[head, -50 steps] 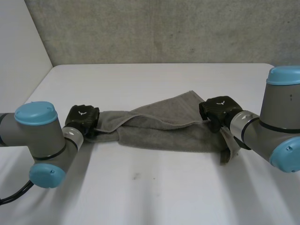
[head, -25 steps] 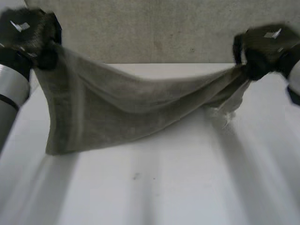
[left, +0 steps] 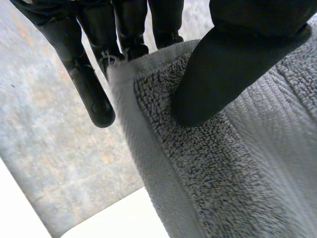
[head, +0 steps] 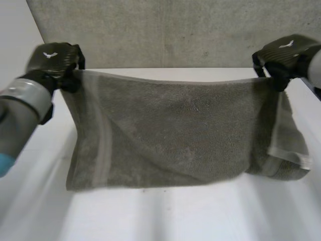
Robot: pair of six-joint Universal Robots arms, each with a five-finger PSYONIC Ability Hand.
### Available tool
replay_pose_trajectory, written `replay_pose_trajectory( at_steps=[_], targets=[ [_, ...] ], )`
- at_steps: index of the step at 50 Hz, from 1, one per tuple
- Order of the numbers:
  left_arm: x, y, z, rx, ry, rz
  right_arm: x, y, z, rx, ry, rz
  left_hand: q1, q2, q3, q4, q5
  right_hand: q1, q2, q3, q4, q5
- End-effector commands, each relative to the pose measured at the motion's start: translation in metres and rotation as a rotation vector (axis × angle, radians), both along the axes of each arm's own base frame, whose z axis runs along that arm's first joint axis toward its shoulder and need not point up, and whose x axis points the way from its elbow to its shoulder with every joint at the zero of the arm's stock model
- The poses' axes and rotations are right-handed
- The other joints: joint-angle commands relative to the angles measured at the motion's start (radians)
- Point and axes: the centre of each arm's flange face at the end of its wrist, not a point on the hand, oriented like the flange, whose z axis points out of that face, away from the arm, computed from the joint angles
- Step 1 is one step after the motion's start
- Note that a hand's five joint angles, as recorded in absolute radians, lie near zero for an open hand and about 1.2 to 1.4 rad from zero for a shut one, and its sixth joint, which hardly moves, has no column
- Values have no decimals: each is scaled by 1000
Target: Fold the towel.
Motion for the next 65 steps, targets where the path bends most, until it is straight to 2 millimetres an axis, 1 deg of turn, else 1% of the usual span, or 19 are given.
replay_pose_trajectory(
  at_steps=[1,2,3,5,6,10,14,20,24,25,27,28,29,34,38,42,46,52,65],
  targets=[
    [-28,-63,1,-118,136,-23,19,-62,-25,-73,-2,-27,201,179,180,177,193,57,73,68,50,43],
    [-29,-71,18,-173,193,-23,24,-72,-18,-144,-22,-28,201,179,180,177,193,57,73,68,50,43],
    [-29,-71,18,-174,193,-23,28,-79,-7,-225,-44,-28,201,179,180,177,193,57,73,68,50,43],
    [-27,-78,52,-272,301,0,30,-84,7,-304,-74,-26,201,179,180,177,193,57,73,68,50,43],
    [-27,-78,52,-273,302,1,31,-86,20,-370,-97,-19,201,179,180,177,193,57,73,68,50,43],
    [-11,-70,93,-360,425,69,32,-80,41,-449,-123,1,201,179,180,177,193,57,73,68,50,43],
    [-3,-59,99,-356,449,86,34,-63,48,-424,-124,76,201,179,180,177,193,57,73,68,50,43],
    [5,-34,56,-232,407,89,35,-40,19,-228,-76,149,201,179,180,177,193,57,73,68,50,43],
    [11,-25,25,-152,367,84,31,-22,-25,-6,16,181,201,179,180,177,193,57,73,68,50,43],
    [16,-22,9,-115,350,84,31,-22,-25,-5,17,181,201,179,180,177,193,57,73,68,50,43],
    [22,-19,-6,-85,334,90,27,-10,-59,124,107,212,201,179,180,177,193,57,73,68,50,43],
    [27,-16,-20,-56,322,91,27,-10,-59,124,108,212,201,179,180,177,193,57,73,68,50,43],
    [31,-14,-34,-32,313,92,25,-4,-76,180,151,231,201,179,180,177,193,57,73,68,50,43],
    [35,-6,-64,-3,294,83,23,6,-128,291,238,285,201,179,180,177,193,57,73,68,50,43],
    [35,-6,-71,-21,296,78,26,-2,-160,265,210,266,201,179,180,177,193,57,73,68,50,43],
    [35,-9,-72,-42,301,75,27,-8,-170,228,132,217,201,179,180,177,193,57,73,68,50,43],
    [35,-10,-71,-49,303,76,26,-9,-172,205,-15,142,201,179,180,177,193,-389,-373,-378,-396,-403],
    [35,-8,-73,-45,302,76,18,5,-178,203,-104,86,201,179,180,177,193,-769,-753,-758,-776,-783],
    [39,-9,-74,-43,302,89,-11,31,-207,273,-160,-103,201,179,180,177,193,-832,-816,-821,-838,-846]
  ],
)
